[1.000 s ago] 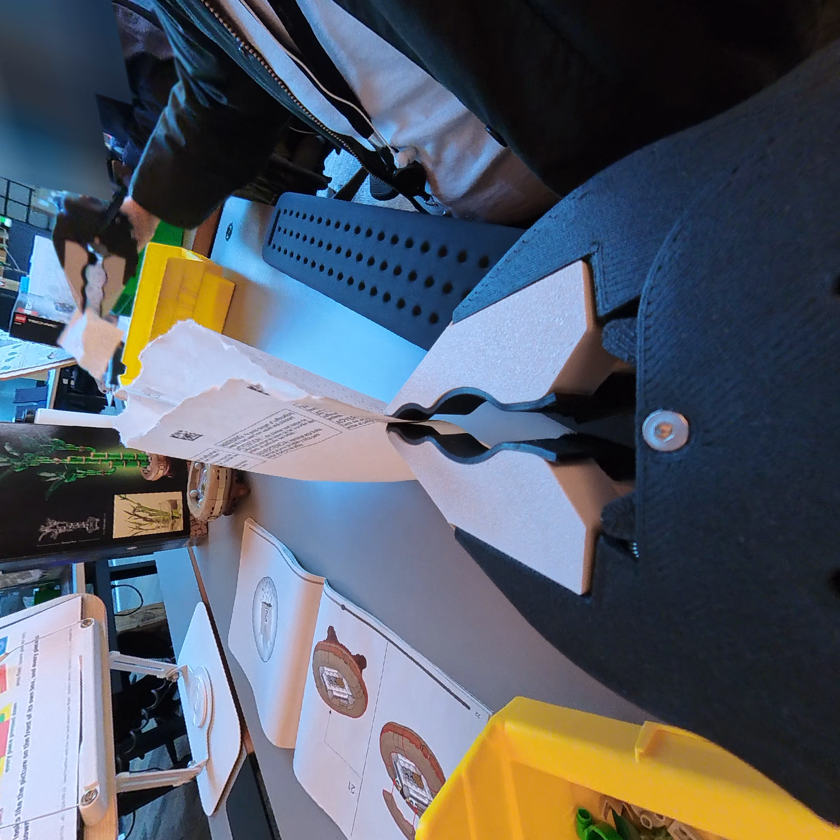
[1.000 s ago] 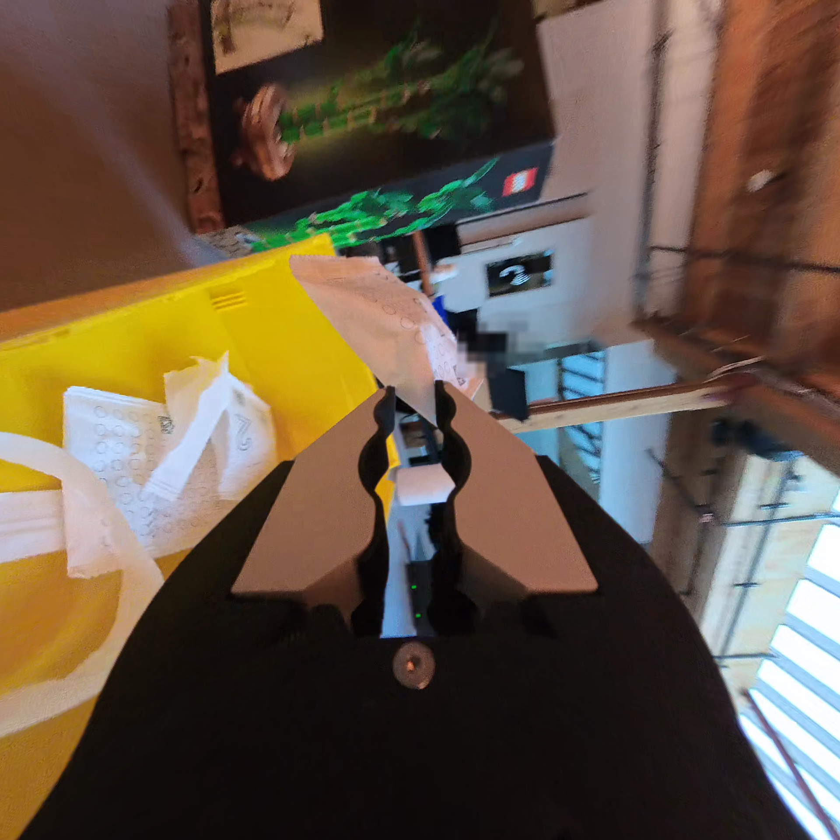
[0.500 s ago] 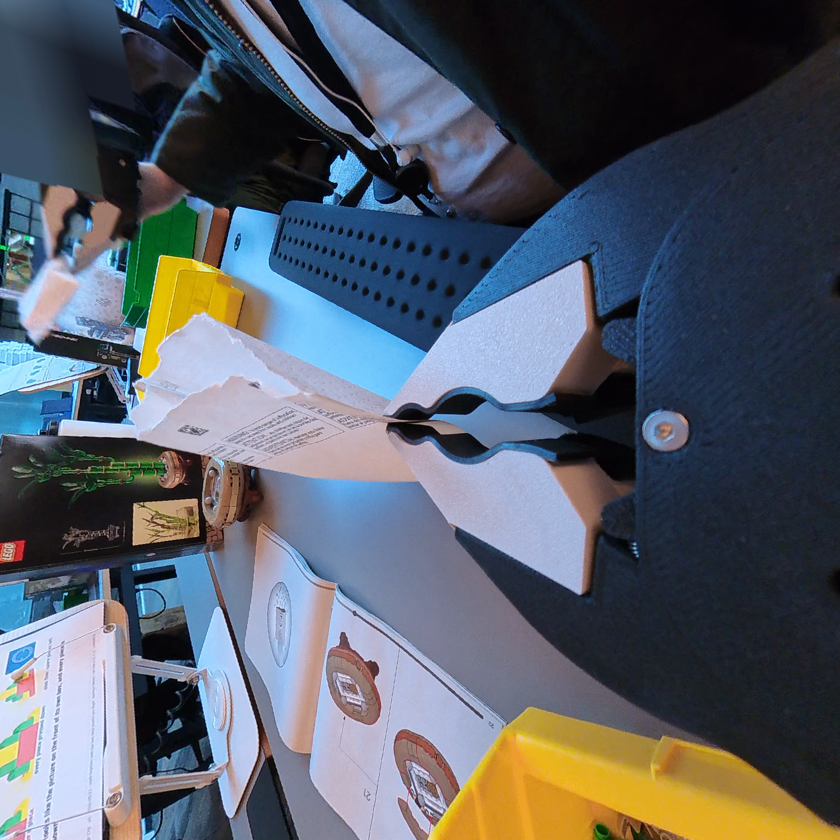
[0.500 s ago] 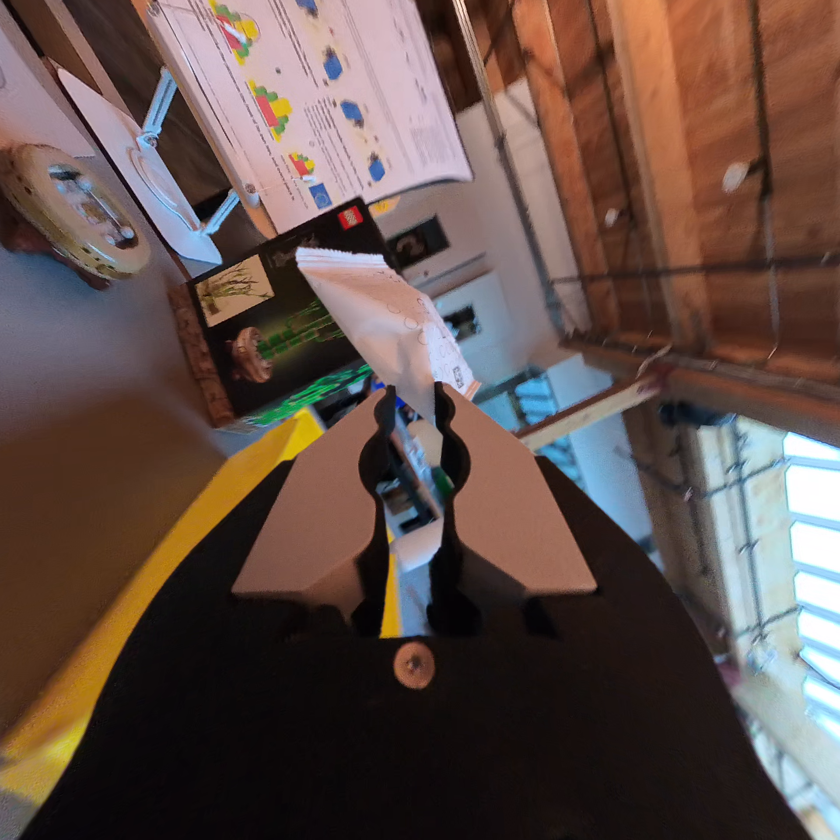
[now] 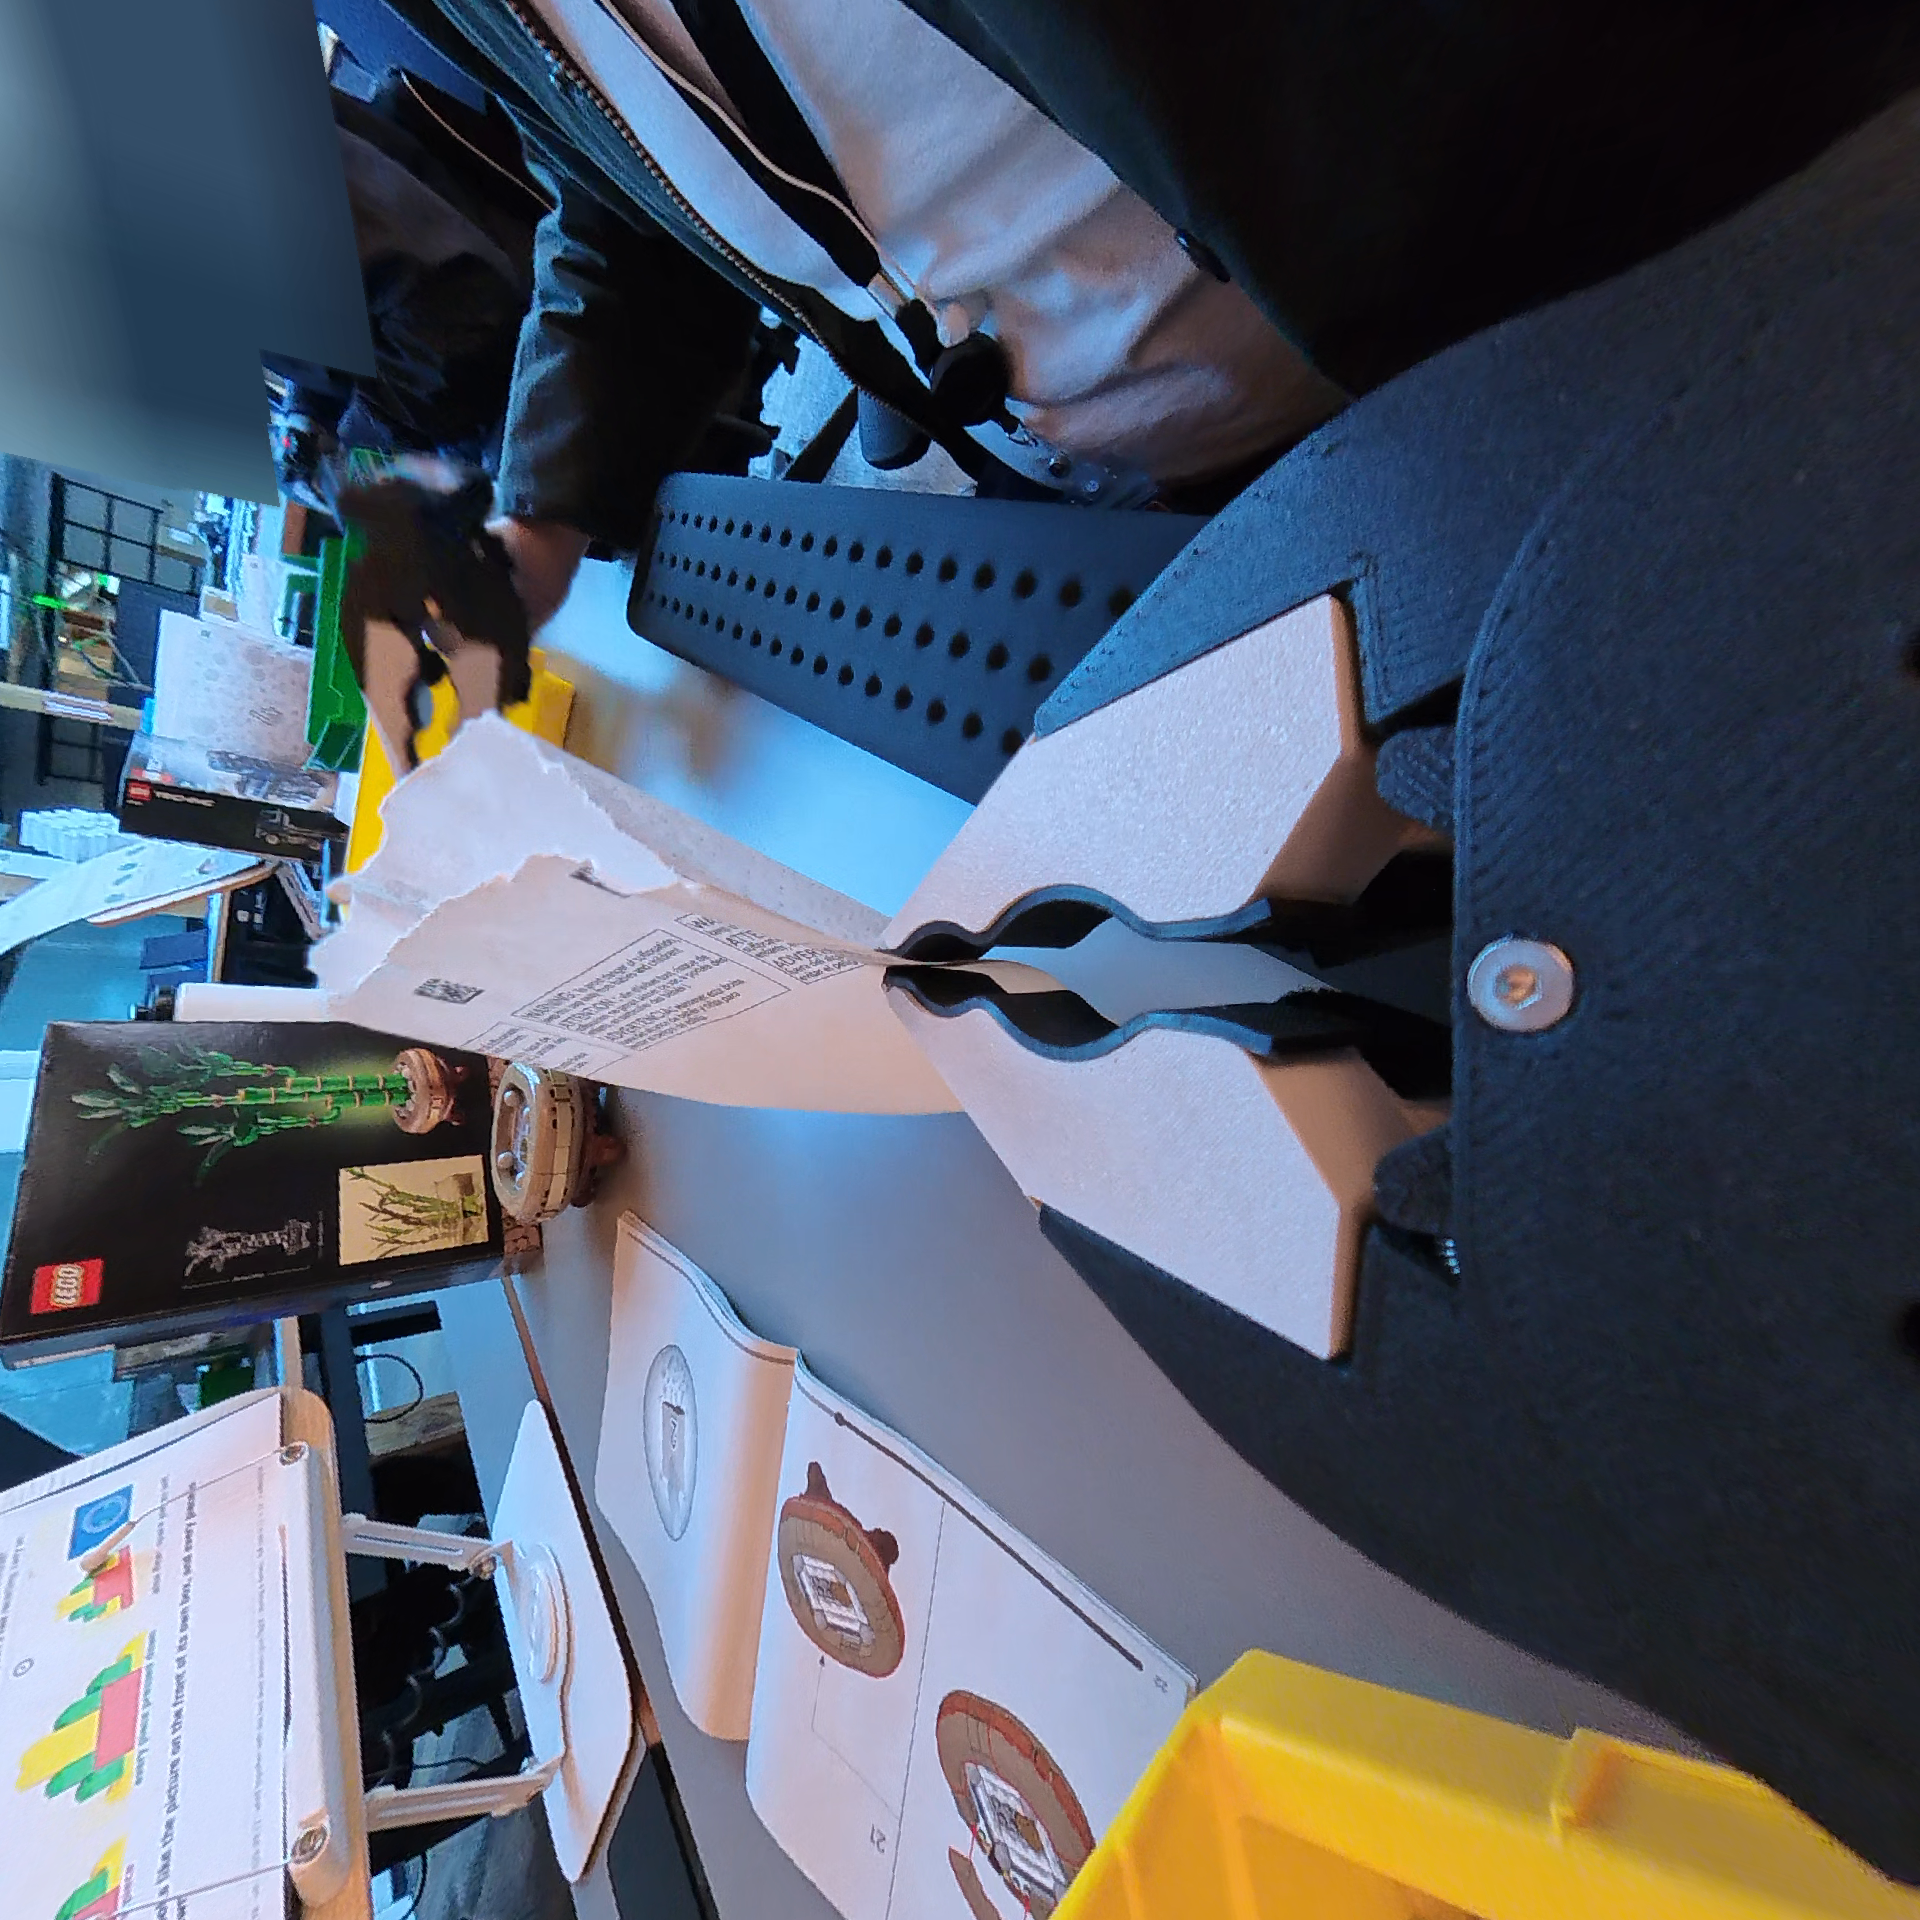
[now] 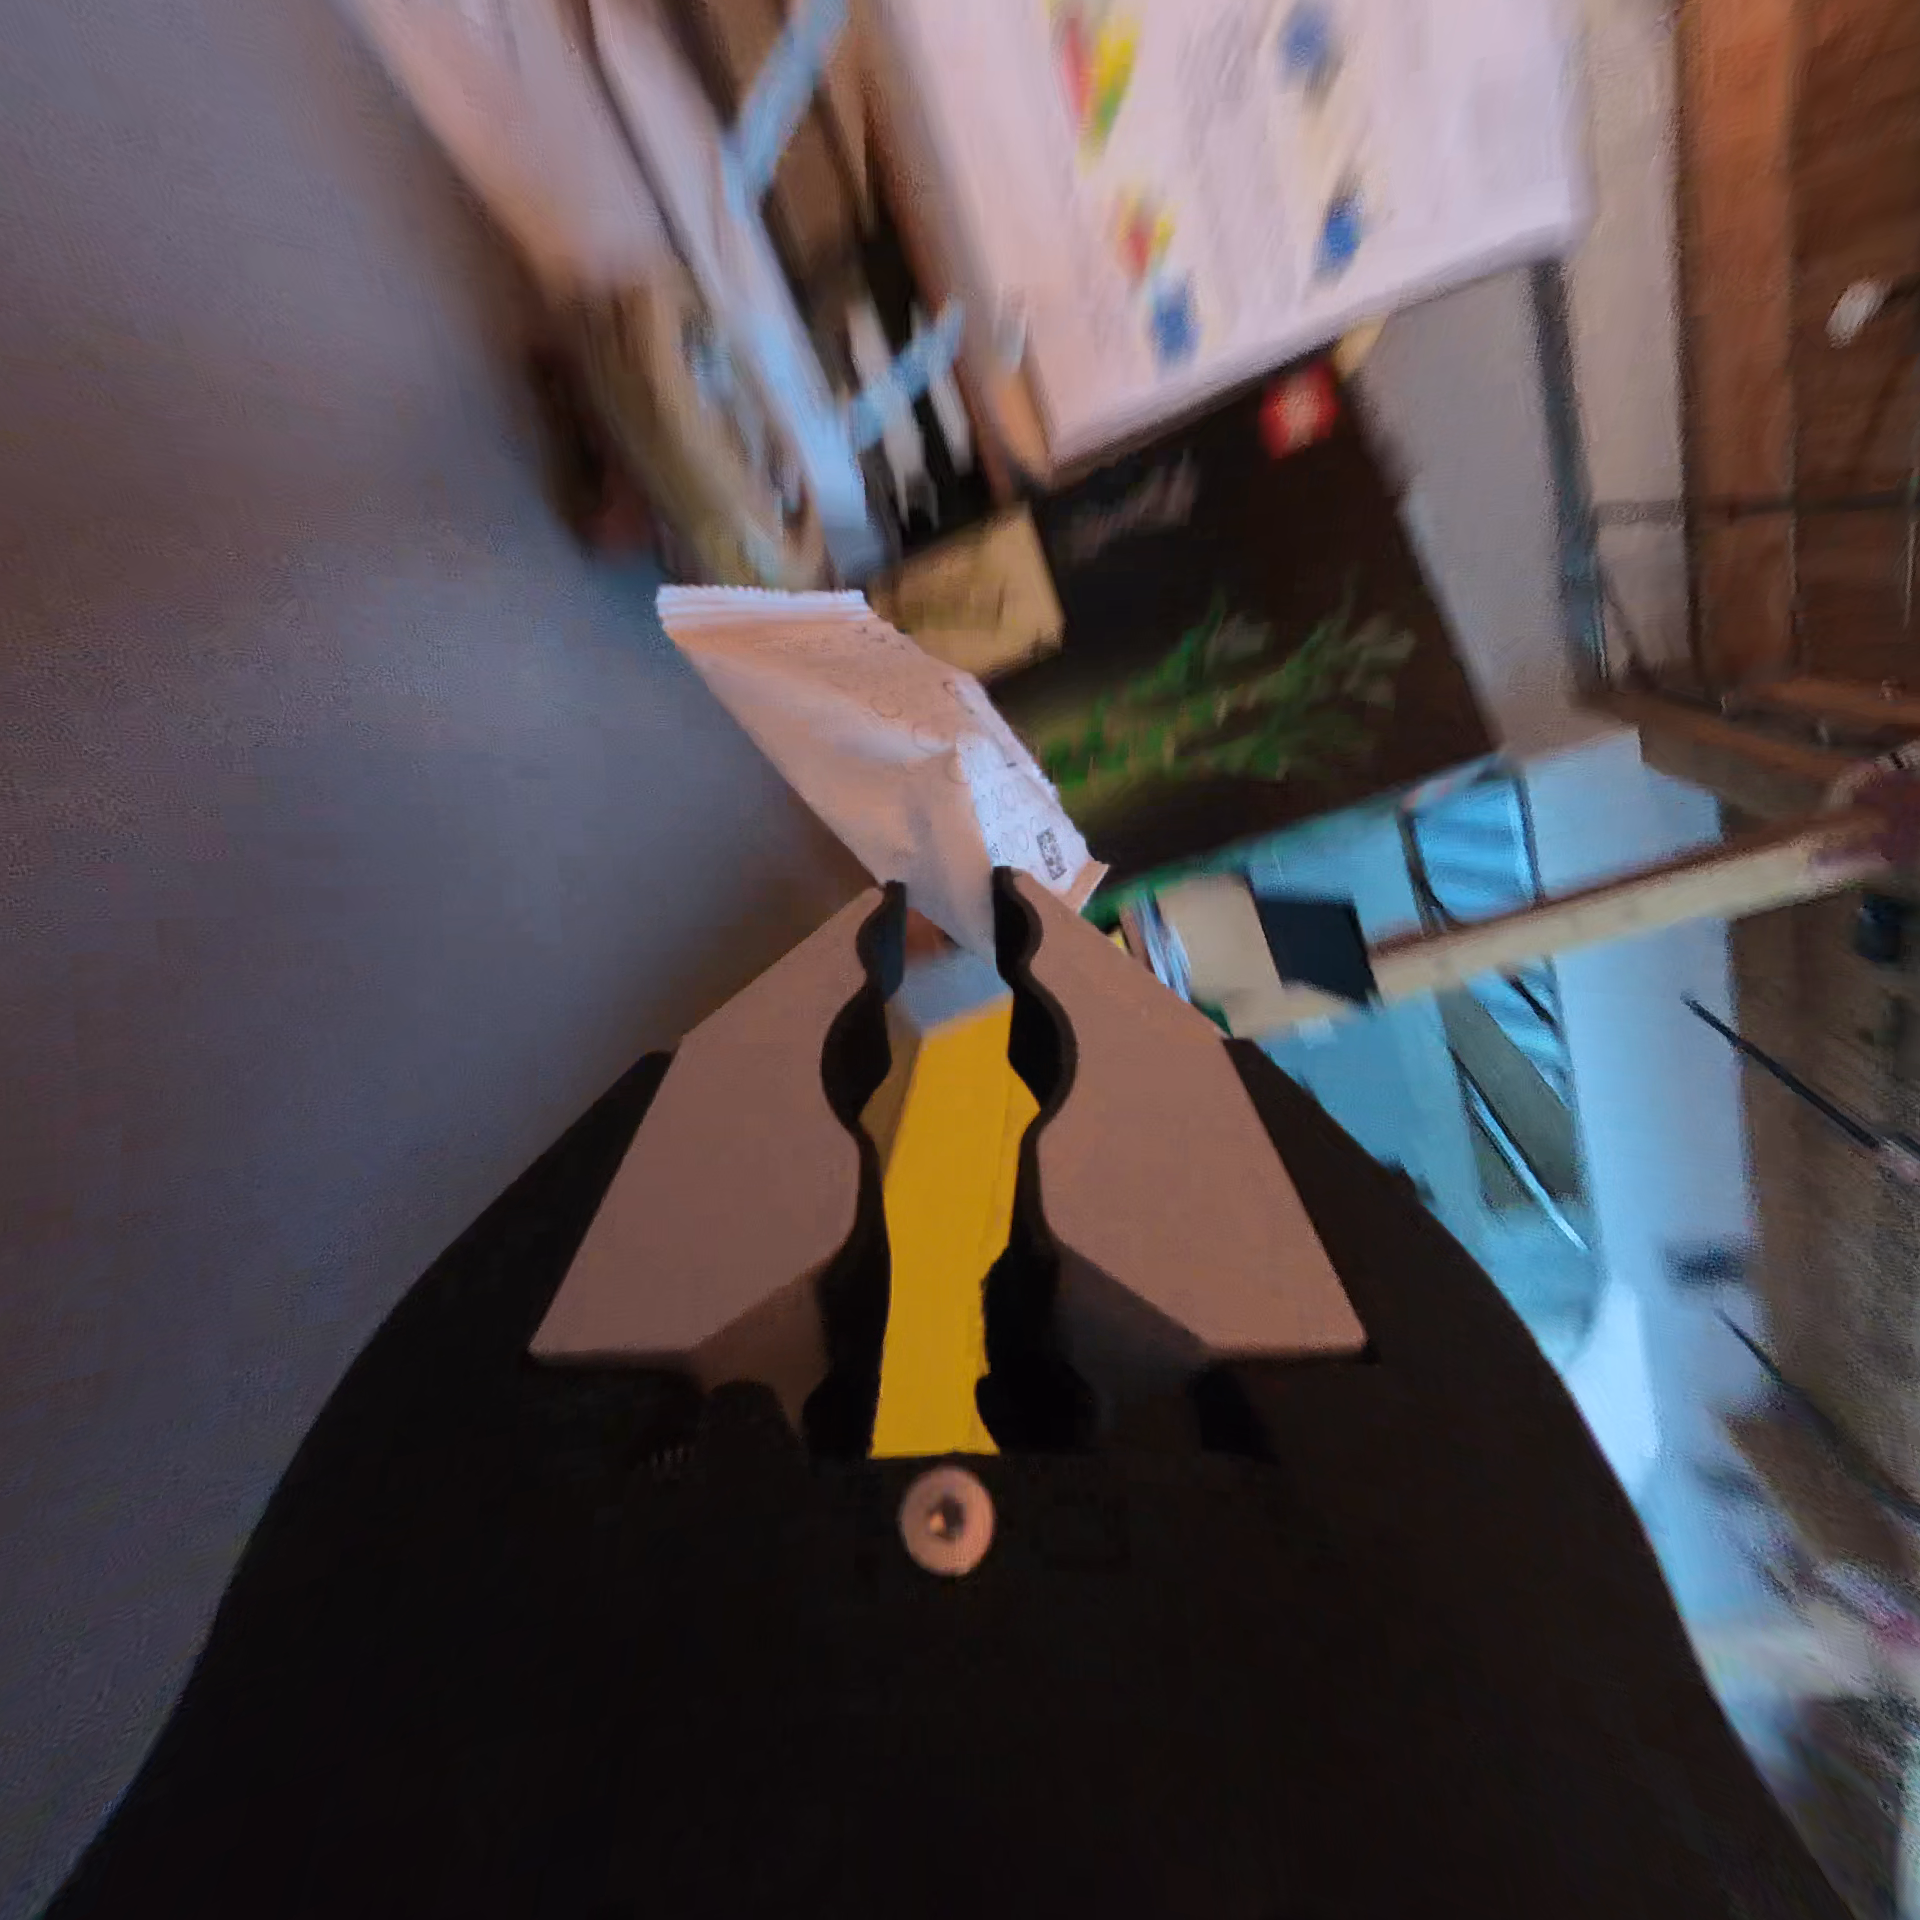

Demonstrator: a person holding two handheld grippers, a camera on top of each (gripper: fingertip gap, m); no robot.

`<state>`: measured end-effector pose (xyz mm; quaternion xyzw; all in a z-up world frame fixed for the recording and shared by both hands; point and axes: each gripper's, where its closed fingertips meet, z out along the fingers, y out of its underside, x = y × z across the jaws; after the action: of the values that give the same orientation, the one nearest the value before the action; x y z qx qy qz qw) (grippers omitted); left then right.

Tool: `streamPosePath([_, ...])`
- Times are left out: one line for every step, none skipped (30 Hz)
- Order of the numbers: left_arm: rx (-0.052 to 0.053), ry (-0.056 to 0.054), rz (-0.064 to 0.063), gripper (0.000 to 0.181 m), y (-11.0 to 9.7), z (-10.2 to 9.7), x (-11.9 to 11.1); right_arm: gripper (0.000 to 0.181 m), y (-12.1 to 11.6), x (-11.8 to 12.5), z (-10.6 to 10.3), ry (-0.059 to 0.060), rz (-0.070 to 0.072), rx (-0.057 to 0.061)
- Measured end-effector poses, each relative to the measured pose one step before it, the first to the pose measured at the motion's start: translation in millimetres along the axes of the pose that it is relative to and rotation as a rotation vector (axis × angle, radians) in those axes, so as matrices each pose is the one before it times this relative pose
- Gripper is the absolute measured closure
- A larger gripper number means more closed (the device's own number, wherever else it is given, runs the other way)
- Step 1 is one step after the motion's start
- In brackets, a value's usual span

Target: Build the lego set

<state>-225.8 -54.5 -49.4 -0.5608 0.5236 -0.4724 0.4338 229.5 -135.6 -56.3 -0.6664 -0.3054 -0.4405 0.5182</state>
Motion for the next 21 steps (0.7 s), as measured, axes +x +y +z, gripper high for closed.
streamPosePath([0.0047,0.0012,-0.0025,0.181,0.13,-0.24,-0.01,0.167,-21.92,7.35,-13.73,-0.0211,0.0846,0.1636])
streamPosePath([0.0043,0.0001,-0.0032,0.181,0.01,-0.5,-0.2,0.167,-26.78,5.49,-13.91,-0.0627,0.1504,0.173])
streamPosePath([0.0029,0.0,-0.0031,0.181,0.06,-0.42,-0.32,0.167,-27.58,2.09,-10.94,-0.1111,0.2307,0.1556])
streamPosePath([0.0015,0.0006,-0.0021,0.181,0.13,-0.24,0.01,0.167,-26.33,-2.07,-9.23,-0.1443,0.2626,0.1294])
streamPosePath([0.0008,0.0012,-0.0003,0.181,0.01,-0.13,0.09,0.166,-28.96,-4.47,-10.55,-0.1392,0.2197,0.14])
streamPosePath([0.0007,0.0015,0.0009,0.181,-0.03,0.27,0.23,0.167,-30.91,-7.23,-11.34,-0.1237,0.1506,0.1614])
streamPosePath([0.0005,0.002,0.0016,0.181,-0.12,0.33,0.16,0.167,-26.76,-7.42,-9.83,-0.0992,0.0999,0.1405])
streamPosePath([-0.0004,0.0019,0.0022,0.181,-0.13,0.45,0.12,0.167,-18.35,-8.39,-7.36,-0.0928,0.0712,0.0919])
streamPosePath([-0.0009,0.0016,0.0035,0.181,-0.04,0.52,0.28,0.167,-13.46,-12.65,-6.08,-0.1144,0.067,0.0702])
streamPosePath([0.0001,0.0014,0.0043,0.181,-0.06,0.51,0.29,0.168,-11.44,-15.06,-5.24,-0.1263,0.0769,0.0666])
streamPosePath([0.0012,0.0013,0.0033,0.181,-0.01,0.52,0.24,0.168,-9.91,-14.01,-4.29,-0.1151,0.0706,0.0638])
streamPosePath([0.0029,0.0015,0.0012,0.181,-0.07,0.56,-0.01,0.168,-6.55,-11.41,-3.14,-0.0906,0.0469,0.0505])
streamPosePath([0.0038,0.0032,-0.0012,0.181,0.1,0.56,0.09,0.168,-2.46,-6.22,-2.21,-0.0489,0.0212,0.0265])
streamPosePath([0.0032,0.0056,-0.0034,0.181,0.13,0.71,0.27,0.168,0.53,0.33,-1.65,-0.001,-0.004,0.0081])
streamPosePath([0.0019,0.0056,-0.0035,0.181,0.1,0.67,0.19,0.168,1.68,-0.52,-0.92,-0.0031,-0.0097,0.0006])
streamPosePath([-0.0008,0.0042,-0.0015,0.181,0.18,0.45,0.07,0.169,0.81,-3.18,-0.16,-0.0198,0.0002,0.0041])
streamPosePath([-0.0034,0.0021,0.0002,0.181,0.09,0.2,0.09,0.169,0.26,-2.49,0.27,-0.0153,0.0022,0.0041])
streamPosePath([-0.006,0.0002,0.0026,0.181,-0.02,-0.05,-0.01,0.169,0.58,-3.64,0.74,-0.02,-0.0018,0.0027])
streamPosePath([-0.0071,-0.0014,0.0046,0.181,0.08,-0.23,0.04,0.169,1.74,-4.0,1.45,-0.0224,0.0005,-0.0075])
streamPosePath([-0.0062,-0.0021,0.0044,0.181,0.18,-0.34,-0.06,0.169,2.99,-0.43,1.77,0.0007,-0.0028,-0.0176])
streamPosePath([-0.004,-0.0014,0.0029,0.181,0.2,-0.32,0.22,0.169,3.16,1.07,1.57,0.009,-0.0048,-0.02])
